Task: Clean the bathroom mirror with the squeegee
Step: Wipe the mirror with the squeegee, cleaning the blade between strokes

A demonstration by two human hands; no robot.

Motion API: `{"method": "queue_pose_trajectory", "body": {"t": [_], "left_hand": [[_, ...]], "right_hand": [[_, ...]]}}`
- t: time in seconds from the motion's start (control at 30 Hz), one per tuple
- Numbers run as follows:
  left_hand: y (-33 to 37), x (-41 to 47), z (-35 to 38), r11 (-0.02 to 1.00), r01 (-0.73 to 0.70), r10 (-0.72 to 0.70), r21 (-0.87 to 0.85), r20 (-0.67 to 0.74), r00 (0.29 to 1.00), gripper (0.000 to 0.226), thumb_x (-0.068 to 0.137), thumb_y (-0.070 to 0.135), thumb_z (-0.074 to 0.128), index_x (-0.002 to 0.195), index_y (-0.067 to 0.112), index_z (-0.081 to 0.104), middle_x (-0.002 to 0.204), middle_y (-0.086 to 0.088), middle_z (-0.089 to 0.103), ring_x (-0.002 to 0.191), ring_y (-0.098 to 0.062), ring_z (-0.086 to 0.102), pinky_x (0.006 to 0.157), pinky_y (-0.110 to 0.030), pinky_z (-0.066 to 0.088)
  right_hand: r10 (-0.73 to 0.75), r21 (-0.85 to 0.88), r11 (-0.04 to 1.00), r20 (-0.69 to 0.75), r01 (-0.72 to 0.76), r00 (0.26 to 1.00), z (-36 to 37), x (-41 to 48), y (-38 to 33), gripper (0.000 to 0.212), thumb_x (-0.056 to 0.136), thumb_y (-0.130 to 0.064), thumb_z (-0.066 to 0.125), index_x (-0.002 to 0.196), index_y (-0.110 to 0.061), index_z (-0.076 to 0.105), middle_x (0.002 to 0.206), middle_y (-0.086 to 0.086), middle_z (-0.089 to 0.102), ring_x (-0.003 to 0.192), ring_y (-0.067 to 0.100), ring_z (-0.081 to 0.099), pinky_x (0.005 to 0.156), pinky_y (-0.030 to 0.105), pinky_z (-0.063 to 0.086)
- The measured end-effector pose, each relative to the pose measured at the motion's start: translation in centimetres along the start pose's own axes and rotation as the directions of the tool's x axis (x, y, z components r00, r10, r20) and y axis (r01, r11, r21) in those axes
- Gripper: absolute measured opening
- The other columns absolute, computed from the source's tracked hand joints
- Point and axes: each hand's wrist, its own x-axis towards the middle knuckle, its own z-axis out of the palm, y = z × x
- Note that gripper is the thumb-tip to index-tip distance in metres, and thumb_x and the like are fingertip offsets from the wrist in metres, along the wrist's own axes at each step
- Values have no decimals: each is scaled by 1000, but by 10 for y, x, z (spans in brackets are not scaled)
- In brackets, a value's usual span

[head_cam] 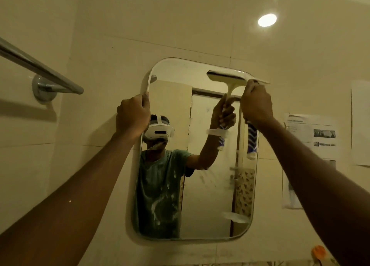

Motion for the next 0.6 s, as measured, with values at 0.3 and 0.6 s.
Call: {"method": "queue_pose_trajectory", "body": {"t": [0.3, 0.6], "left_hand": [[2, -4, 2, 1000, 3, -3, -1, -46, 999, 52, 104, 38, 29, 84, 4, 64, 67, -6, 58, 58, -19, 52, 54, -26, 36], [0, -10, 2, 997, 20, -16, 76, -61, 998, 56, 103, 41, 27, 75, 6, 61, 61, -5, 51, 54, -22, 49, 46, -20, 26]], "right_hand": [[116, 11, 993, 129, -118, 985, 14, -149, 73, 46, 103, -42, 25, 77, -16, 53, 62, 5, 57, 52, 19, 56, 49, 32, 48], [16, 74, 997, 84, -22, 996, -7, -66, 31, 47, 105, -39, 27, 71, -17, 50, 61, 3, 54, 49, 16, 52, 49, 31, 49]]}}
